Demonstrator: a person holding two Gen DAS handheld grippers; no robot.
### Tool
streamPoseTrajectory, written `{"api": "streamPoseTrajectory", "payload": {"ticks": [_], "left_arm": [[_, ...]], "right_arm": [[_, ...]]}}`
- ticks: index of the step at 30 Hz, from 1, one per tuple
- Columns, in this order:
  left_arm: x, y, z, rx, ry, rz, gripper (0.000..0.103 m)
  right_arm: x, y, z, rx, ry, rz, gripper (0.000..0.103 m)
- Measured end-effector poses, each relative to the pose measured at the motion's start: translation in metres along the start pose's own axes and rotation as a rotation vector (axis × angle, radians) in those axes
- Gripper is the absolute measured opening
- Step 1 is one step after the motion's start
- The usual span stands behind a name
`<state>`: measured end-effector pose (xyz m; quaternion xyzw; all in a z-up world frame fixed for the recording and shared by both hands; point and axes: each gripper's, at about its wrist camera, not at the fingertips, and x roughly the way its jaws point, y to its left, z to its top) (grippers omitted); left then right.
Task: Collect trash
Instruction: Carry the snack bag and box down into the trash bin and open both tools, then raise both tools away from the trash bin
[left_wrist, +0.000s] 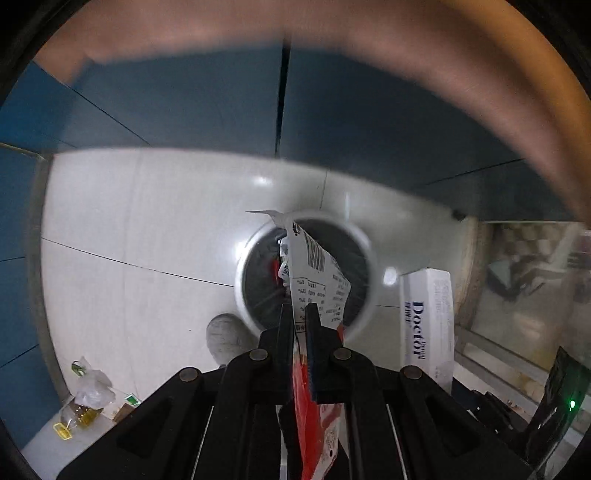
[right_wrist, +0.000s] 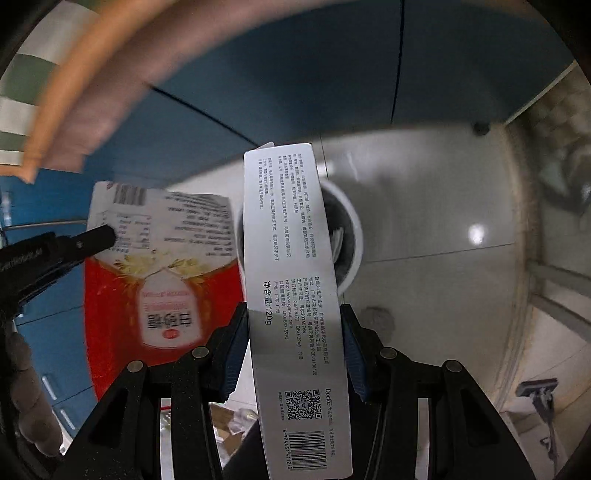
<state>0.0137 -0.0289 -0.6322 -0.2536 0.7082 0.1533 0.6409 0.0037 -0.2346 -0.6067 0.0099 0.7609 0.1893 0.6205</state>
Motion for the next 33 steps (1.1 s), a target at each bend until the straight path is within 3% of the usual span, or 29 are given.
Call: {"api": "streamPoseTrajectory", "payload": {"ticks": [4, 8, 9, 11, 12, 13, 15, 20, 26, 33], "left_arm": [[0.092, 0.004, 0.017, 0.027, 0.084, 0.003, 0.007], [0.135, 0.009, 0.021, 0.023, 0.137, -0.014, 0.011], [0.139, 0.011, 0.022, 0.022, 0.137, -0.006, 0.016], [0.138, 0.015, 0.02, 0.033, 0.11, 0.017, 0.041], [0.134, 0.017, 0.02, 0.029, 0.094, 0.017, 0.071], [0.129, 0.022, 0.018, 0.028, 0.07, 0.023, 0.095], [0.114, 0.025, 0.013, 0.03, 0.032, 0.061, 0.098], [0.079, 0.026, -0.002, 0.04, -0.033, 0.14, 0.1], [0.043, 0.027, -0.023, 0.045, -0.075, 0.211, 0.1], [-0.02, 0.017, -0.062, 0.039, -0.103, 0.208, 0.1]], "right_arm": [[0.099, -0.011, 0.019, -0.02, 0.046, -0.012, 0.05], [0.172, -0.016, 0.037, -0.029, 0.104, -0.033, 0.05], [0.181, -0.016, 0.04, -0.027, 0.115, -0.035, 0.051], [0.198, -0.021, 0.044, -0.003, 0.146, -0.024, 0.051], [0.201, -0.023, 0.047, 0.001, 0.148, -0.03, 0.051], [0.201, -0.023, 0.047, -0.005, 0.144, -0.039, 0.055], [0.191, -0.022, 0.045, -0.008, 0.119, -0.047, 0.087], [0.168, -0.021, 0.037, -0.017, 0.099, -0.061, 0.103], [0.121, -0.014, 0.029, -0.051, 0.027, -0.163, 0.103], [0.052, -0.005, 0.011, -0.082, -0.037, -0.204, 0.103]]}}
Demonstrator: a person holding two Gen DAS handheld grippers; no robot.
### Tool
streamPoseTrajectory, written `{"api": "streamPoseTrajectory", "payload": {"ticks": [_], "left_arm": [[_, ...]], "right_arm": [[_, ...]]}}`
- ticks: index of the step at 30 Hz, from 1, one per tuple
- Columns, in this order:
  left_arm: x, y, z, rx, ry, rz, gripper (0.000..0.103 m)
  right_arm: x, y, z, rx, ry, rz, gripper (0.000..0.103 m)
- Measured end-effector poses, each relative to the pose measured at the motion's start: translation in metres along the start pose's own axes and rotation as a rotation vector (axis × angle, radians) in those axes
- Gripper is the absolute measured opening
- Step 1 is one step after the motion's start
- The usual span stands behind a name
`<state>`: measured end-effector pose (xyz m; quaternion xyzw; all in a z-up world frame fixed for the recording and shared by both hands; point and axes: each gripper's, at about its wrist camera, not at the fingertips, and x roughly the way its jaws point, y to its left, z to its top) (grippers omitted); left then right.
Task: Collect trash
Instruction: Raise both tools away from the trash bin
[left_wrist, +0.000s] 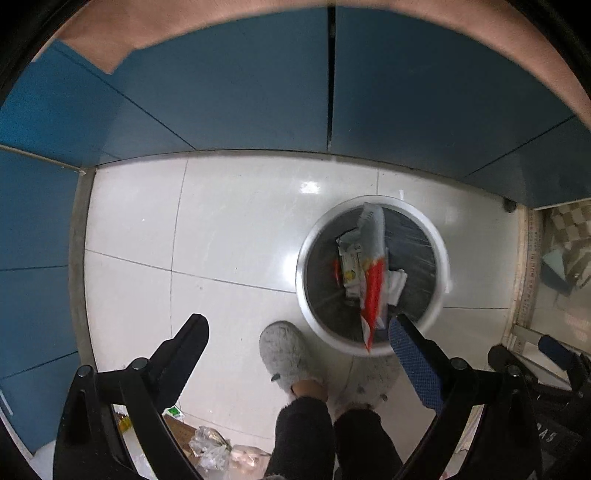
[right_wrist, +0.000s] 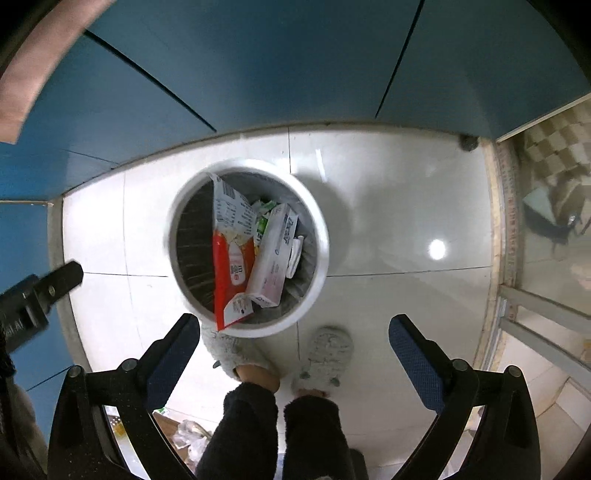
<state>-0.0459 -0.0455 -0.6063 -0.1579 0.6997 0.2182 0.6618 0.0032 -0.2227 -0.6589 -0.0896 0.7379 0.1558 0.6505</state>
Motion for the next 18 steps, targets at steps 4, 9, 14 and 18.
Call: {"api": "streamPoseTrajectory", "payload": {"ticks": [4, 9, 14, 18], "left_arm": [[-0.059, 0.0, -0.018, 0.006, -0.031, -0.024, 0.1], [-0.151, -0.001, -0.045, 0.018, -0.095, -0.063, 0.1], [-0.244, 0.005, -0.069, 0.02, -0.158, -0.134, 0.1], [-0.314, 0.011, -0.084, 0.029, -0.207, -0.203, 0.1]], "right_arm": [[-0.061, -0.001, -0.012, -0.01, -0.044, 0.01, 0.103], [-0.166, 0.005, -0.038, -0.045, -0.117, 0.019, 0.103], [-0.281, 0.006, -0.071, -0.066, -0.188, 0.063, 0.103], [-0.373, 0.007, -0.1, -0.079, -0.248, 0.114, 0.103]]}}
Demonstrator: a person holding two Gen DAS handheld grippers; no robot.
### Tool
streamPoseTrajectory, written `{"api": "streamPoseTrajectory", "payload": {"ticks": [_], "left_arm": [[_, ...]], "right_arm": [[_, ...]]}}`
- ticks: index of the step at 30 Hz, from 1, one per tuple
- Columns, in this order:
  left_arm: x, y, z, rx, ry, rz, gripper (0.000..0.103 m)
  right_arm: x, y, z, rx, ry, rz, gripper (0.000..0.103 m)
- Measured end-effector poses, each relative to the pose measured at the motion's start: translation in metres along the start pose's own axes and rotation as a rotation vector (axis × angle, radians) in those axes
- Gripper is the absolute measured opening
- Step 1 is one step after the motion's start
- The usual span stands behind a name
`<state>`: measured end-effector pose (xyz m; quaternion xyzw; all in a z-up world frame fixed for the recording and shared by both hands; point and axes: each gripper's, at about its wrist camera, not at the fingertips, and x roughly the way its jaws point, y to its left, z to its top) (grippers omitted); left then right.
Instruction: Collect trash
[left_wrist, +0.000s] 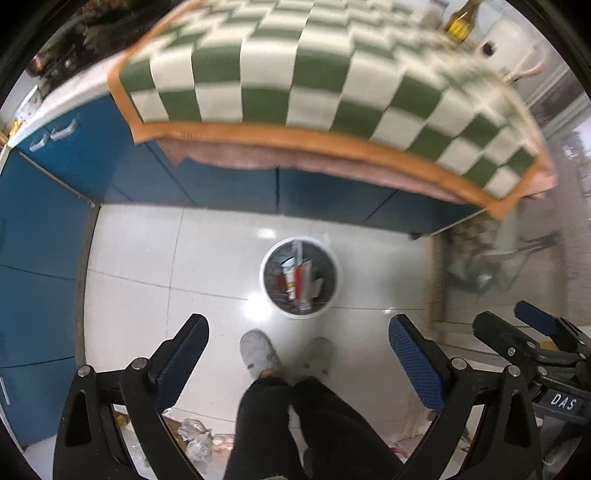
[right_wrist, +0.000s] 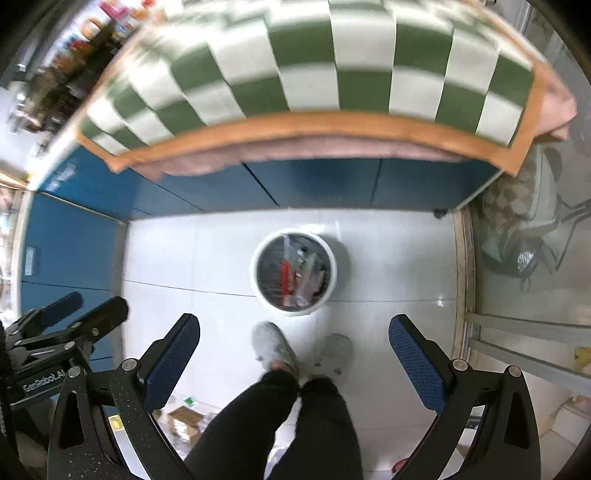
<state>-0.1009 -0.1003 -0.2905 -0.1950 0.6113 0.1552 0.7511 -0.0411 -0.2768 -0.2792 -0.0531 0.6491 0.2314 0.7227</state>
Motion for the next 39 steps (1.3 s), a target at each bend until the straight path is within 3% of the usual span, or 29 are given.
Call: {"api": "streamPoseTrajectory", "payload": {"ticks": [8, 14, 23, 39], "left_arm": [[-0.131, -0.006, 0.001, 0.046, -0.101, -0.186, 0.1], [-0.193, 0.002, -0.006, 0.066, -0.169, -0.275, 0.1], [-0.231, 0.015, -0.026, 0.067, -0.215, -0.317, 0.103], [-0.237, 0.031, -0.037, 0.019, -0.209, -0.316, 0.103]], "right_arm": [[-0.16, 0.023, -0.014, -0.02, -0.101, 0.099, 0.103], [-0.234, 0.047, -0.032, -0.023, -0.146, 0.173, 0.103], [-0.264, 0.072, -0.053, -0.045, -0.165, 0.211, 0.103], [-0.258, 0.085, -0.056, -0.083, -0.122, 0.246, 0.103]]}}
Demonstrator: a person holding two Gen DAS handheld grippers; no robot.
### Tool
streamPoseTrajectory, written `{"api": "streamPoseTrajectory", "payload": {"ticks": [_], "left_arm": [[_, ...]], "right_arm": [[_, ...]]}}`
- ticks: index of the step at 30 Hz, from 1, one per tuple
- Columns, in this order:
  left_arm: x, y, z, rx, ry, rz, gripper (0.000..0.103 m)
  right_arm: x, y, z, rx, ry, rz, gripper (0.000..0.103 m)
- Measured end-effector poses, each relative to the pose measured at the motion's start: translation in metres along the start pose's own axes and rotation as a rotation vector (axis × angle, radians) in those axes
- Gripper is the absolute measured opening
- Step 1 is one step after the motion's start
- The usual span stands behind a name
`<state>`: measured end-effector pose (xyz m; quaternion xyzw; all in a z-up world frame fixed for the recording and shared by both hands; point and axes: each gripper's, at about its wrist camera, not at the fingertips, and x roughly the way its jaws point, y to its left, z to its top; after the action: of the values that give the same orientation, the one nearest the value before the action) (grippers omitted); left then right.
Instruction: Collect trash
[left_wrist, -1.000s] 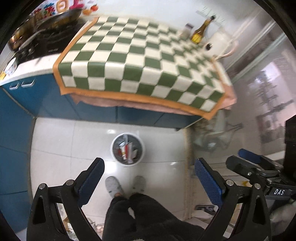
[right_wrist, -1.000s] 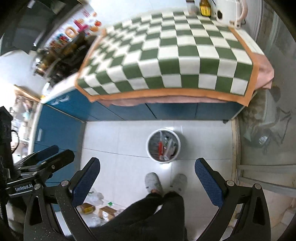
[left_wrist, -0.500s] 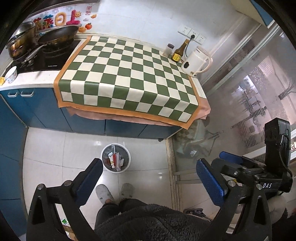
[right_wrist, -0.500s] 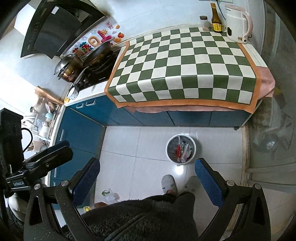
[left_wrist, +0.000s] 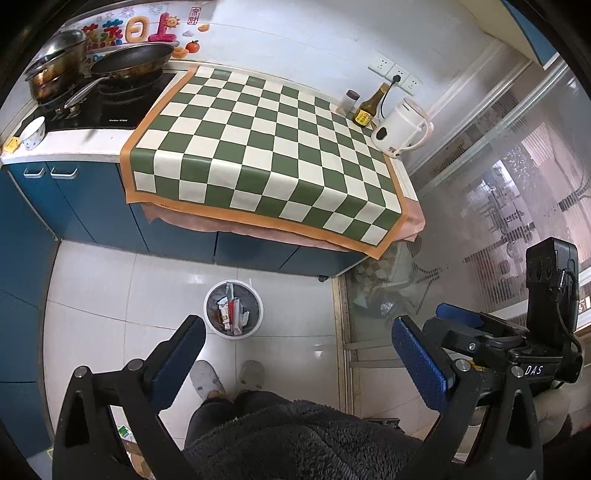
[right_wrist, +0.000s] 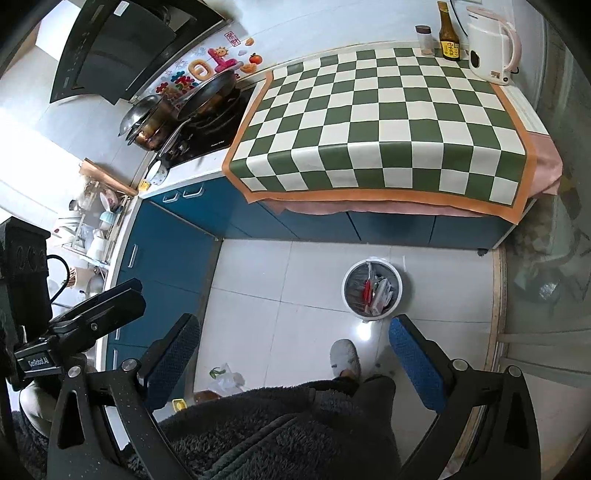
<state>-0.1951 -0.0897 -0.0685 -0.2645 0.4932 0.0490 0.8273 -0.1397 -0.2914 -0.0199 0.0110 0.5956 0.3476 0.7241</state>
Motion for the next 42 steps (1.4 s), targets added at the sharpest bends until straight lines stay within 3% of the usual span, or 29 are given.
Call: {"api": "streamPoseTrajectory", "payload": {"ticks": [42], "left_arm": [[0.019, -0.024, -0.001, 0.027, 0.047, 0.003, 0.103]], "right_arm": [[0.002, -0.011, -0.005, 0.014, 0.023, 0.004, 0.103]]}}
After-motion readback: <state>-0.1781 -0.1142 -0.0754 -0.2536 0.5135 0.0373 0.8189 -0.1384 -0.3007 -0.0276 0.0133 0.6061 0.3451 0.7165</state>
